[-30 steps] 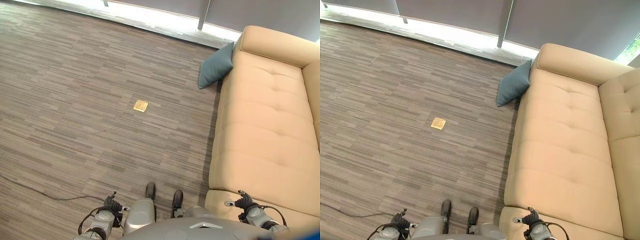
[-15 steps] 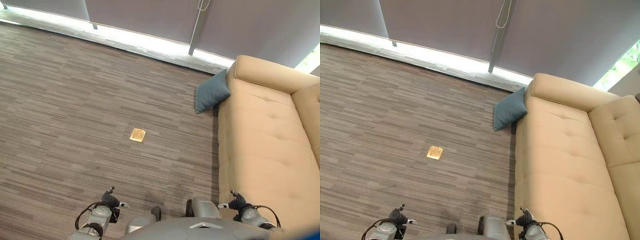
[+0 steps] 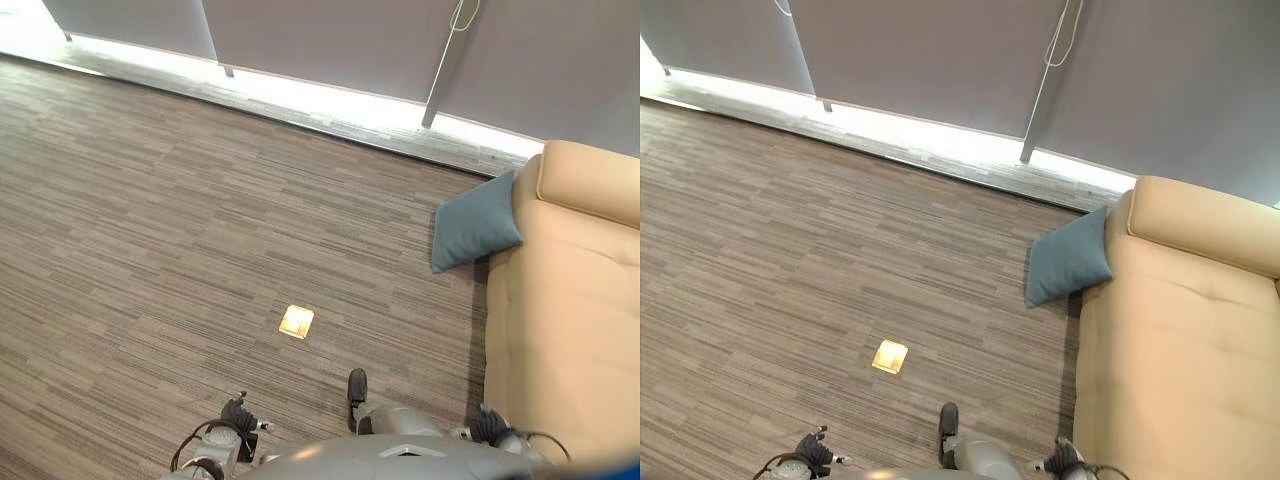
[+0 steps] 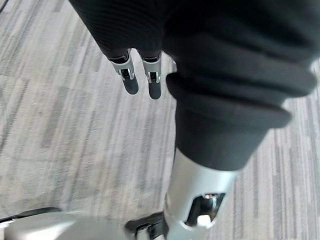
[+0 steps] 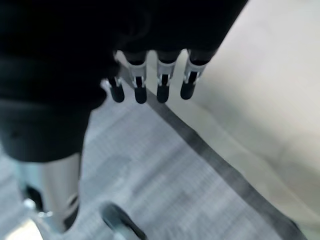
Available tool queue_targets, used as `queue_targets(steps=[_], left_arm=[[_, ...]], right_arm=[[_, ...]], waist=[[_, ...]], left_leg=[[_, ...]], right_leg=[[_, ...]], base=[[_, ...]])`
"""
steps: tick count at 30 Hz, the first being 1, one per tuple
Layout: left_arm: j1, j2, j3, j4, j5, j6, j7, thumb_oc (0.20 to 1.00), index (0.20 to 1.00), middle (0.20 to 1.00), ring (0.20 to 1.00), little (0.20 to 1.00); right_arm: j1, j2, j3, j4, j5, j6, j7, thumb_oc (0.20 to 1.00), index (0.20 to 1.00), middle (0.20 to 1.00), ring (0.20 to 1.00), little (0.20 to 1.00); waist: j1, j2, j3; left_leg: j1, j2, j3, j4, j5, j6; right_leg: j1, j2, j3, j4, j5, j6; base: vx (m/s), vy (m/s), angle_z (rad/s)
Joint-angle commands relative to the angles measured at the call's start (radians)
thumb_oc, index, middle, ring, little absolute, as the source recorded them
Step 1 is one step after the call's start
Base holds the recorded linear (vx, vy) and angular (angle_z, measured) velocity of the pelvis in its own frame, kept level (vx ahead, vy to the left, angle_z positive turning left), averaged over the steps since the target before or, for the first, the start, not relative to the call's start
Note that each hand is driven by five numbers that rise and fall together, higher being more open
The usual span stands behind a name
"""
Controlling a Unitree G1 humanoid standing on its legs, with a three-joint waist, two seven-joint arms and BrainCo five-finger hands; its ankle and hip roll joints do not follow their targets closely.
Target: Pick up all the scattered cushions and arrange them neatly on the sofa.
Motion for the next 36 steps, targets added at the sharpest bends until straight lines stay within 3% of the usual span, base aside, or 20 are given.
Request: queue_targets(steps=[1,2,3,6,8,11,13,15,16,17,18,19,22,26,27,29,33,34,35,36], left_arm=[[0.002,0.044,-0.024,-0.010,0.017,-0.004,-0.004,1.000,1.000,1.000,1.000,1.000],[0.003,0.045,-0.024,-0.009,0.016,-0.001,-0.006,1.000,1.000,1.000,1.000,1.000],[0.004,0.045,-0.024,-0.006,0.019,-0.001,-0.006,1.000,1.000,1.000,1.000,1.000],[0.006,0.039,-0.021,0.005,0.015,-0.007,-0.006,1.000,1.000,1.000,1.000,1.000],[0.008,0.035,-0.016,0.010,0.004,-0.010,-0.004,1.000,1.000,1.000,1.000,1.000],[0.024,0.030,0.002,0.025,0.010,-0.006,-0.006,1.000,1.000,1.000,1.000,1.000],[0.024,0.033,0.005,0.024,0.009,-0.005,-0.006,1.000,1.000,1.000,1.000,1.000],[0.013,0.047,0.000,0.012,0.010,-0.002,-0.002,1.000,1.000,1.000,1.000,1.000],[0.006,0.054,0.000,0.005,0.003,0.000,-0.001,1.000,1.000,1.000,1.000,1.000],[0.002,0.060,-0.007,0.000,0.004,-0.002,0.001,1.000,1.000,1.000,1.000,1.000],[0.000,0.059,-0.009,-0.001,0.001,-0.002,0.000,1.000,1.000,1.000,1.000,1.000],[-0.003,0.058,-0.014,0.000,-0.002,0.000,-0.003,1.000,1.000,1.000,1.000,1.000],[-0.008,0.054,-0.020,0.005,0.005,0.002,-0.006,1.000,1.000,1.000,1.000,1.000],[-0.022,0.052,-0.018,0.015,0.011,-0.004,-0.011,1.000,1.000,1.000,1.000,1.000],[-0.014,0.050,-0.019,0.021,0.033,-0.007,-0.010,1.000,1.000,1.000,1.000,1.000],[-0.002,0.043,-0.021,0.027,0.044,-0.007,-0.014,1.000,1.000,1.000,1.000,1.000],[0.009,0.033,-0.026,0.022,0.048,-0.005,-0.019,1.000,1.000,1.000,1.000,1.000],[0.003,0.031,-0.032,0.013,0.044,-0.002,-0.018,1.000,1.000,1.000,1.000,1.000],[0.001,0.023,-0.042,0.012,0.034,0.001,-0.016,1.000,1.000,1.000,1.000,1.000],[-0.003,0.017,-0.051,0.008,0.032,-0.001,-0.017,1.000,1.000,1.000,1.000,1.000]], right_arm=[[0.016,-0.031,0.012,0.007,0.039,0.005,-0.013,1.000,1.000,1.000,1.000,1.000],[0.014,-0.035,0.011,0.010,0.040,0.005,-0.016,1.000,1.000,1.000,1.000,1.000],[0.014,-0.036,0.010,0.012,0.040,0.006,-0.016,1.000,1.000,1.000,1.000,1.000],[0.007,-0.042,0.009,0.018,0.039,0.005,-0.024,1.000,1.000,1.000,1.000,1.000],[-0.001,-0.043,0.016,0.019,0.029,0.006,-0.028,1.000,1.000,1.000,1.000,1.000],[-0.008,-0.032,0.015,0.019,0.010,0.004,-0.020,1.000,1.000,1.000,1.000,1.000],[-0.011,-0.031,0.015,0.017,0.006,0.004,-0.020,1.000,1.000,1.000,1.000,1.000],[-0.023,-0.026,0.017,0.009,0.004,0.003,-0.017,1.000,1.000,1.000,1.000,1.000],[-0.027,-0.026,0.018,0.004,0.006,0.004,-0.016,1.000,1.000,1.000,1.000,1.000],[-0.024,-0.022,0.014,-0.008,0.009,-0.002,-0.019,1.000,1.000,1.000,1.000,1.000],[-0.025,-0.022,0.014,-0.009,0.011,-0.003,-0.021,1.000,1.000,1.000,1.000,1.000],[-0.027,-0.023,0.016,-0.009,0.014,-0.004,-0.021,1.000,1.000,1.000,1.000,1.000],[-0.031,-0.027,0.022,-0.010,0.006,-0.001,-0.018,1.000,1.000,1.000,1.000,1.000],[-0.038,-0.035,0.028,-0.008,-0.030,0.015,-0.017,1.000,1.000,1.000,1.000,1.000],[-0.016,-0.034,0.025,-0.002,-0.023,0.015,-0.014,1.000,1.000,1.000,1.000,1.000],[-0.004,-0.033,0.016,0.005,-0.019,0.017,-0.014,1.000,1.000,1.000,1.000,1.000],[0.002,-0.038,0.009,0.005,0.001,0.008,-0.017,1.000,1.000,1.000,1.000,1.000],[-0.004,-0.044,0.007,0.004,0.016,0.007,-0.018,1.000,1.000,1.000,1.000,1.000],[-0.009,-0.051,0.002,-0.001,0.033,0.009,-0.021,1.000,1.000,1.000,1.000,1.000],[-0.011,-0.053,0.000,0.000,0.037,0.007,-0.025,1.000,1.000,1.000,1.000,1.000]], waist=[[-0.013,-0.060,0.015],[-0.003,-0.069,0.016],[0.002,-0.066,0.018],[0.036,-0.040,0.030],[0.056,-0.035,0.032],[0.076,-0.030,-0.003],[0.080,-0.030,-0.004],[0.065,-0.022,0.009],[0.051,-0.014,0.020],[0.041,0.007,0.026],[0.038,0.012,0.026],[0.027,0.015,0.023],[0.011,0.016,0.026],[-0.017,0.010,0.047],[-0.019,0.000,0.031],[-0.025,-0.006,0.001],[-0.024,-0.006,-0.007],[-0.013,-0.014,0.001],[0.000,-0.033,0.010],[0.013,-0.033,0.016]], left_leg=[[-0.052,0.066,0.054,-0.266,0.034,0.076],[-0.081,0.059,0.067,-0.365,-0.010,0.097],[-0.092,0.053,0.060,-0.420,0.001,0.095],[-0.163,0.036,0.003,-0.614,0.155,0.070],[-0.189,0.028,-0.018,-0.638,0.190,0.062],[-0.133,0.022,-0.025,-0.656,0.162,0.095],[-0.117,0.020,-0.016,-0.652,0.152,0.105],[-0.064,0.016,-0.012,-0.651,0.121,0.143],[-0.046,0.021,-0.011,-0.652,0.114,0.153],[-0.015,0.033,-0.006,-0.657,0.092,0.162],[0.005,0.035,-0.003,-0.663,0.081,0.165],[0.046,0.033,0.000,-0.678,0.059,0.165],[0.086,0.028,0.001,-0.694,0.035,0.163],[0.155,0.026,0.027,-0.682,-0.024,0.138],[0.193,0.020,0.028,-0.676,-0.061,0.134],[0.207,0.028,0.026,-0.652,-0.058,0.114],[0.137,0.064,0.064,-0.405,0.038,0.053],[0.071,0.068,0.072,-0.277,0.072,0.047],[-0.026,0.067,0.081,-0.285,0.029,0.076],[-0.032,0.055,0.065,-0.371,-0.010,0.090]], right_leg=[[0.044,-0.084,0.026,0.053,-0.085,0.237],[0.069,-0.089,0.030,0.042,-0.105,0.245],[0.079,-0.085,0.038,0.038,-0.113,0.246],[0.147,-0.047,0.078,0.031,-0.152,0.244],[0.178,-0.037,0.102,0.050,-0.176,0.242],[0.191,-0.060,0.114,0.159,-0.204,0.268],[0.174,-0.072,0.105,0.218,-0.189,0.281],[0.061,-0.094,0.095,0.449,-0.065,0.315],[0.025,-0.098,0.090,0.517,-0.033,0.315],[-0.024,-0.108,0.053,0.590,-0.039,0.311],[-0.046,-0.122,0.028,0.587,-0.047,0.302],[-0.067,-0.137,-0.020,0.499,-0.089,0.284],[-0.103,-0.125,-0.057,0.398,-0.101,0.282],[-0.162,-0.166,-0.213,0.138,-0.044,0.320],[-0.115,-0.150,-0.187,0.097,-0.038,0.304],[-0.092,-0.141,-0.176,0.092,-0.027,0.296],[-0.005,-0.116,-0.157,0.053,-0.039,0.259],[0.031,-0.107,-0.130,0.039,-0.057,0.241],[0.066,-0.116,-0.084,0.036,-0.079,0.241],[0.088,-0.110,-0.055,0.033,-0.092,0.250]], base=[[0.32,0.004,-0.14],[0.35,0.036,-0.28],[0.37,0.069,-0.22],[0.30,0.110,-0.18],[0.32,0.158,-0.65],[0.40,0.246,-1.08],[0.24,0.172,-1.10],[0.26,0.183,-0.51],[0.24,0.192,0.09],[0.27,0.176,0.32],[0.41,0.165,0.20],[0.30,0.073,-0.04],[0.31,0.034,-0.08],[0.39,-0.030,-0.17],[0.59,-0.090,-0.05],[0.41,-0.097,-0.05],[0.24,-0.098,-0.14],[0.31,-0.060,-0.94],[0.38,-0.010,-1.22],[0.40,0.075,-1.49]])
